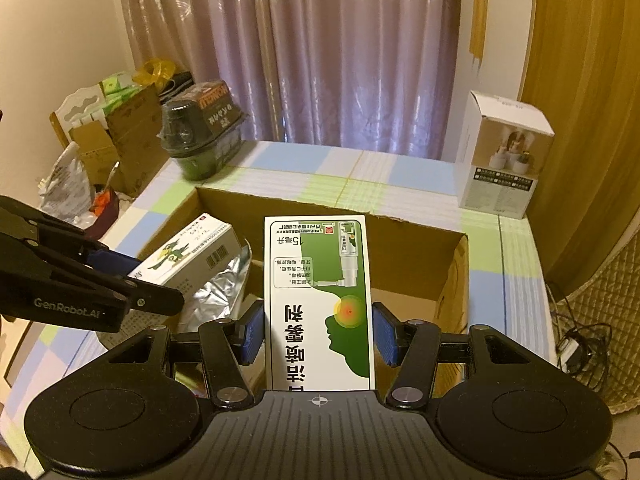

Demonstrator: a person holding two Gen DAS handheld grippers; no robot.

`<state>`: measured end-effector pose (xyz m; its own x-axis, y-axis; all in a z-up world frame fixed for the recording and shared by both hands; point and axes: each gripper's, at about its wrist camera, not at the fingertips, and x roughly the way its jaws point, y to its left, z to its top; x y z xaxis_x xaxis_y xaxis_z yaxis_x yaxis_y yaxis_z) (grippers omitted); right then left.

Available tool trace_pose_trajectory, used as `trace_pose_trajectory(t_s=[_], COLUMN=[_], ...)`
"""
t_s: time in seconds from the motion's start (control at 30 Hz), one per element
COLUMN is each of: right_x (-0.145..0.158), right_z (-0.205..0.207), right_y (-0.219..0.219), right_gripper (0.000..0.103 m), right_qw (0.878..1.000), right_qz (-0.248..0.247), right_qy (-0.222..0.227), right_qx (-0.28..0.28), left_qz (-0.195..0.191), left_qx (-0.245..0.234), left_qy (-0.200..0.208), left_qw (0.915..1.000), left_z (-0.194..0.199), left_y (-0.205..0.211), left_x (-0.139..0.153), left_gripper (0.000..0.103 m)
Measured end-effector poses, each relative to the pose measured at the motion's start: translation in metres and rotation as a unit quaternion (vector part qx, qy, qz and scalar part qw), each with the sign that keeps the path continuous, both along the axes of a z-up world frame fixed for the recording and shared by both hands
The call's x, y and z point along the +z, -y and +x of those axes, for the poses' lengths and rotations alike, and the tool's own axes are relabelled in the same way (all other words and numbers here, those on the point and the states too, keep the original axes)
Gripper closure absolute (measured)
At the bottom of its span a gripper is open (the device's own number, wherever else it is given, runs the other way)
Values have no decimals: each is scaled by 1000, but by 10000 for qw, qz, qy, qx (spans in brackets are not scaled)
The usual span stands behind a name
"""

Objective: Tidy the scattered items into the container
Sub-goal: 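Open left tool to drop parrot box while right tool drops green box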

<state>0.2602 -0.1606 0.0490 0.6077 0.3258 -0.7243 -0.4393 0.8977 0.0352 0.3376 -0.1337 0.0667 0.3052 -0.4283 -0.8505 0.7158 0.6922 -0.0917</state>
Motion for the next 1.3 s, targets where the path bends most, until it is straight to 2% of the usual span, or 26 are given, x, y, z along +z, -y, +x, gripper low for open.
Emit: trace_pose_trajectory(t_s=[0.47, 0.83, 0.97, 1.3], right_x=[-29, -36, -35, -27], right_z=[25, 23, 24, 22], right_y=[3, 11, 9, 24], right_gripper=[45, 45, 45, 45], right_qw=[9997, 9992, 9990, 9981], right_qz=[-50, -105, -158, -74], right_qy=[-201, -273, -249, -59], right_qx=[-95, -257, -323, -601], left_qz=[87, 69, 50, 7], left_qx=[189, 200, 204, 214], left_qy=[-55, -18, -10, -8], left_qw=[9998, 9998, 9998, 9998], left_z=[23, 18, 16, 13], left_y=[13, -2, -6, -13], left_x=[-31, -31, -29, -26], left_gripper=[70, 69, 66, 65])
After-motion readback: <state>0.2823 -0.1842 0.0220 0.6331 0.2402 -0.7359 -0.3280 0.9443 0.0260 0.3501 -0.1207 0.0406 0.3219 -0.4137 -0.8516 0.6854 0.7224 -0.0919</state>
